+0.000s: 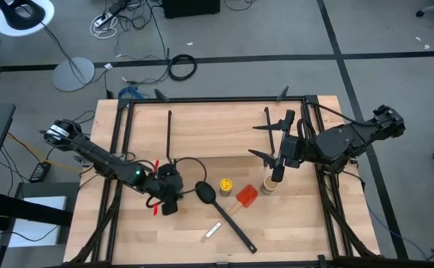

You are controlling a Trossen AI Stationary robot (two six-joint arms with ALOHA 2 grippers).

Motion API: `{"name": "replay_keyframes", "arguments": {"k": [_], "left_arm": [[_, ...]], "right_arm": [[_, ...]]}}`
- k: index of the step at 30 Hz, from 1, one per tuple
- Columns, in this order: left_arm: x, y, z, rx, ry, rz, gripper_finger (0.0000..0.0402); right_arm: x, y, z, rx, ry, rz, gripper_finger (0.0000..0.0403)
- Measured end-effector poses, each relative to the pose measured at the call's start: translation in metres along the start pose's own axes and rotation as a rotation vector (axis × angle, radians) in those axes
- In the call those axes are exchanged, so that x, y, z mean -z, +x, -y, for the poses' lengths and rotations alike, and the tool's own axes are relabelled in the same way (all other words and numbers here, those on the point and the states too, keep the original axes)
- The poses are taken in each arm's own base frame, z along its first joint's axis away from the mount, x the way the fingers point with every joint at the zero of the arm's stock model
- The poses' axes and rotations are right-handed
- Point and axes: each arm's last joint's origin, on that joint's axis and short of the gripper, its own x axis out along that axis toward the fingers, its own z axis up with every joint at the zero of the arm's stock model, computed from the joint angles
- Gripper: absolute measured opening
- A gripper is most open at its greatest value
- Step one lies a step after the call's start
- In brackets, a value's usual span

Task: Shelf spices
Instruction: Remove the green seasoning bottle from the shelf, then put the yellow seasoning bottle on the shelf

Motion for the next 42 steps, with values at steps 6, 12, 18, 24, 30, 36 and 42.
{"name": "replay_keyframes", "arguments": {"k": [6,12,18,24,30,36,42], "left_arm": [[0.002,0.002,-0.002,-0.035,0.003,0.021,0.0193],[0.002,0.002,-0.002,-0.042,0.001,0.028,0.0203],[0.002,0.002,-0.003,-0.047,-0.004,0.029,0.0284],[0.001,0.002,-0.002,-0.043,-0.028,0.034,0.0301],[-0.01,-0.005,0.004,-0.018,-0.036,0.067,0.0298],[-0.025,-0.018,0.01,-0.008,-0.017,0.078,0.0297],[-0.043,-0.037,0.015,-0.042,0.019,0.069,0.0297]], "right_arm": [[0.0,0.0,0.0,0.001,0.002,0.001,0.029],[0.0,0.0,0.0,0.001,0.003,0.002,0.029],[0.0,0.0,0.0,0.001,0.003,0.002,0.029],[0.0,0.0,0.0,-0.001,0.003,0.003,0.029],[0.0,0.0,0.0,-0.013,0.003,0.007,0.029],[-0.001,0.0,-0.001,-0.028,0.003,0.012,0.029],[-0.001,0.0,-0.002,-0.051,0.003,0.021,0.029]]}}
